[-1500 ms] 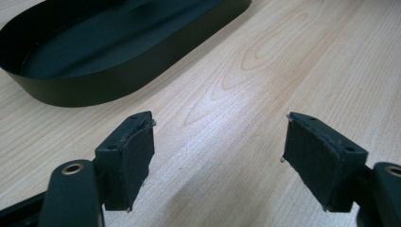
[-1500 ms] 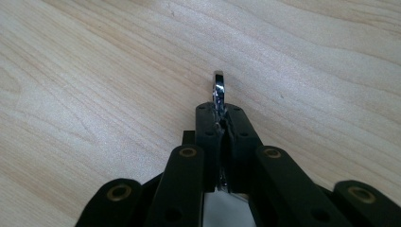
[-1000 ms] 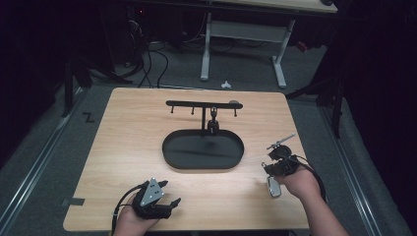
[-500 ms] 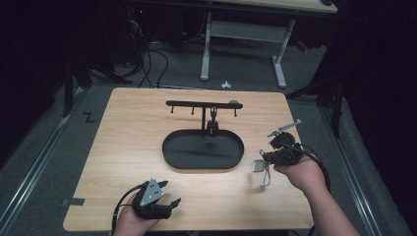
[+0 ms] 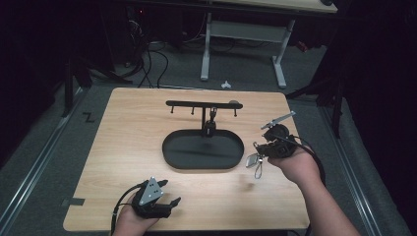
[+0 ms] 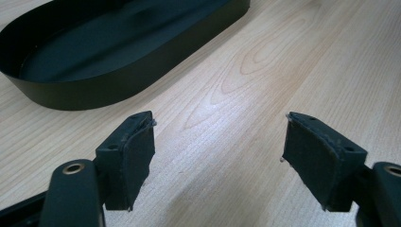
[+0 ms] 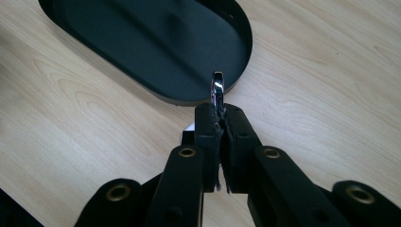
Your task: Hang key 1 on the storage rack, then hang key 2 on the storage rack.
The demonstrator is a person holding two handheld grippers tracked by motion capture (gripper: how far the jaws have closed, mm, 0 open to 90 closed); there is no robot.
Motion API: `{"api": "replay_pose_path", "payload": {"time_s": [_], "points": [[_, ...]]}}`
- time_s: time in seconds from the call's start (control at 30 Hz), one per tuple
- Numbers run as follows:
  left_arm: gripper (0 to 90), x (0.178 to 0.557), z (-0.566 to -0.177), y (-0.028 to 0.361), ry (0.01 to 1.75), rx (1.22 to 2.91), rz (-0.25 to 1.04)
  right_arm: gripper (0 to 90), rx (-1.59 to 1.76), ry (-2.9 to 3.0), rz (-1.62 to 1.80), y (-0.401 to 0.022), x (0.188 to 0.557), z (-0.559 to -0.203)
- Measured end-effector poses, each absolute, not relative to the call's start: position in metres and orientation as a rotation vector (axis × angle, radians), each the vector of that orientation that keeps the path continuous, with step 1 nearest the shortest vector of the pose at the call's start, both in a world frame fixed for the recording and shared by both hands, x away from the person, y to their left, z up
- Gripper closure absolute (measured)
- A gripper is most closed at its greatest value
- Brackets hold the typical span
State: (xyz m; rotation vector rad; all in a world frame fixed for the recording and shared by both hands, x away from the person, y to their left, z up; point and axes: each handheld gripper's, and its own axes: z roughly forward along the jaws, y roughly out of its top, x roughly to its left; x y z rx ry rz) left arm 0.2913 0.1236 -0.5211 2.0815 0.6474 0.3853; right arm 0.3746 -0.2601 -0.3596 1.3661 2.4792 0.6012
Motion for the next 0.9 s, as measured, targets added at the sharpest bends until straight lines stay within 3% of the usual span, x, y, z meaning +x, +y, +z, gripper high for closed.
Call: {"api": "replay_pose_path", "payload": {"time_s": [0.9], "points": [[25.8,0.288,-0.52,0.124,0.64,2.098,0.393,86.4,1.274,2.507,0.625,-0.221,0.412,-0.339]]}}
